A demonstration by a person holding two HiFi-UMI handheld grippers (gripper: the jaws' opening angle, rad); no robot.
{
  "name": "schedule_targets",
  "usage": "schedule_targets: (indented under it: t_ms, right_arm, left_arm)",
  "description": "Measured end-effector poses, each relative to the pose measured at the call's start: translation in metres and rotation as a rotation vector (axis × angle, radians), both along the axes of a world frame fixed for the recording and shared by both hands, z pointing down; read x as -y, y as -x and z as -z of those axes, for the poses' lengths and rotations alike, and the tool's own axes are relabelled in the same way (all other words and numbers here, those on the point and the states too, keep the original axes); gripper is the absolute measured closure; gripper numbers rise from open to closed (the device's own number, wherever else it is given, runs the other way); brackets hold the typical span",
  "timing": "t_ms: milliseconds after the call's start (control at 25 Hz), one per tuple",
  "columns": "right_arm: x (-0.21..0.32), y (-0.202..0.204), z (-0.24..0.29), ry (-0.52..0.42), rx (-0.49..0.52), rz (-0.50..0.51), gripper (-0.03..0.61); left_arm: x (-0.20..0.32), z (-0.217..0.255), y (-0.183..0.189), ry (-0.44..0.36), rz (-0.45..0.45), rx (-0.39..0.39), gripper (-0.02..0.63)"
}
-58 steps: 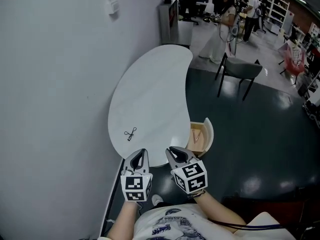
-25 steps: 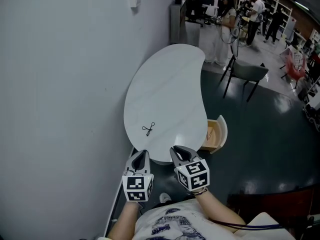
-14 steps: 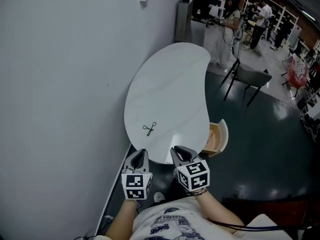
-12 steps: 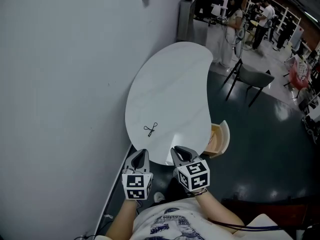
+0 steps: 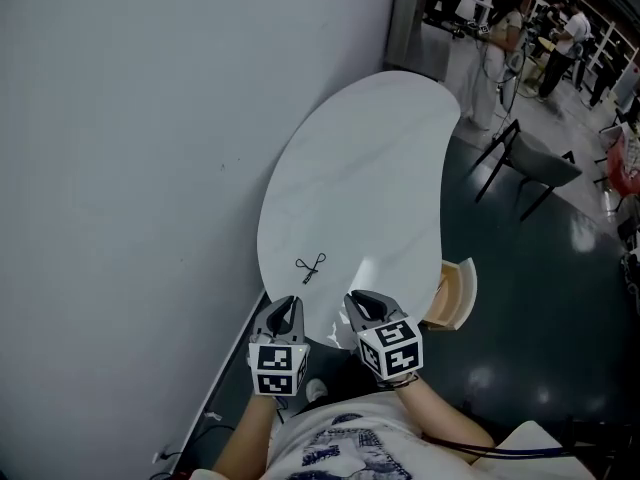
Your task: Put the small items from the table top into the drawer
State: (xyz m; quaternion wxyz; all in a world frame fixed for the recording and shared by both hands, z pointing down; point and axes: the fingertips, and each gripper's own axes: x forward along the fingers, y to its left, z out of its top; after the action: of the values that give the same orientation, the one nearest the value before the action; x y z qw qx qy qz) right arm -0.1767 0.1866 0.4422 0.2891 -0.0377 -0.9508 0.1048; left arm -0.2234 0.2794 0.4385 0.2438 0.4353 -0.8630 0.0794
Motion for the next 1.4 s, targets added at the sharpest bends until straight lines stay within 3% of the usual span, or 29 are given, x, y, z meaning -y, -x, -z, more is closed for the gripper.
schedule_targets:
  t_ms: [360,480,640,1400]
  right_arm:
    - [0.034,0.036,-0.033,0.026,-0.055,0.114,0.525]
    - [0.044,0.050,-0.040,0.030,-0.072,0.146,0.525]
    - [0.054,0.063,-0.049,0.037,-0.081,0.185,0.525]
    - [0.072,0.093,-0.092,0.056,-0.147,0.323,0.525]
  left_arm:
    - [0.036,-0.054,0.021,0.061,0.057,-0.127,0.501]
    - [0.043,-0.070,0.030,0.070,0.074,-0.180,0.439]
    - [0.047,-0.088,0.041,0.098,0.105,-0.198,0.400]
    - [0.058,-0.159,0.062,0.238,0.168,-0.247,0.400]
